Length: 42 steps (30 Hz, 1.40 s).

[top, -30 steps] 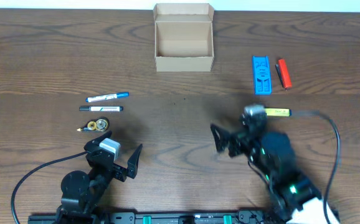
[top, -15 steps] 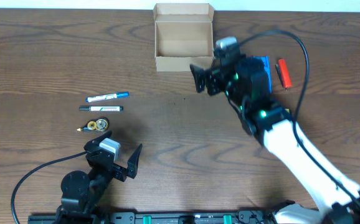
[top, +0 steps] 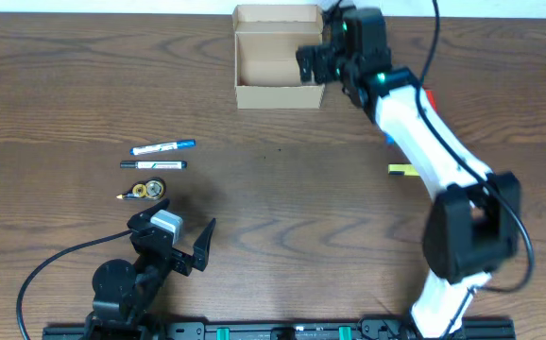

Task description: Pack container

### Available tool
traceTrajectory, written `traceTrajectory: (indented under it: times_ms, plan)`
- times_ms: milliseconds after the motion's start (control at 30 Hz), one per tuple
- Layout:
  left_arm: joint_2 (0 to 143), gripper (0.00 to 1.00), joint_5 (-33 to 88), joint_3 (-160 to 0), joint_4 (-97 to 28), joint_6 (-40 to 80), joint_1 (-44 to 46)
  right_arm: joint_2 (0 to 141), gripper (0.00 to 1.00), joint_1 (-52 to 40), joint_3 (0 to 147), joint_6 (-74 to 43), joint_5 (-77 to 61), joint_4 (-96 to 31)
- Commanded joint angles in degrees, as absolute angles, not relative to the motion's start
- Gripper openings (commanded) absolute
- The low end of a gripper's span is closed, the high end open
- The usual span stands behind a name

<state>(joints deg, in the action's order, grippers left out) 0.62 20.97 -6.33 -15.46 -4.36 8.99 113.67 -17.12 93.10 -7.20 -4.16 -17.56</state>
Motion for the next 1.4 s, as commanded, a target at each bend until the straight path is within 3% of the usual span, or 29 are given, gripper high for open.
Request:
traceTrajectory:
  times_ms: [0,267,333,400,500,533,1067,1367]
  plan:
    - [0.27,0.95,20.75,-4.97,-15.73,-4.75,8.64,119.04,0.99,-16.43,99.09,-7.68,-3.75,-19.05]
    - [0.27,0.95,20.75,-4.97,-15.73,-4.75,8.64,127.87,0.99,-16.43,104.33,-11.20,1.56,-23.81]
    - [0.27,0.95,20.75,-4.97,-15.73,-4.75,8.64,129.23,0.91,-16.25,104.33,-12.34,2.13,-23.94]
    - [0.27,0.95,20.75,-4.97,-15.73,-4.75,8.64,130.19,0.69,-16.03,104.33,-13.13,2.00,-24.67]
    - [0.27,0.95,20.75,-4.97,-15.73,-4.75,8.64,130.23,0.11,-15.88,104.33,-13.32,2.02,-26.65]
    - [0.27,0.96,20.75,-4.97,-15.73,-4.75,8.64,129.73,0.01,-15.90,104.36,-13.32,2.00,-27.27]
    - [0.25,0.95,20.75,-4.97,-15.73,-4.75,8.64,114.02,0.01,-20.97,103.63,-20.73,2.48,-57.45]
    - [0.27,0.95,20.75,-4.97,-15.73,-4.75,8.64,113.78,0.01,-28.01,96.12,-29.54,10.11,-58.92]
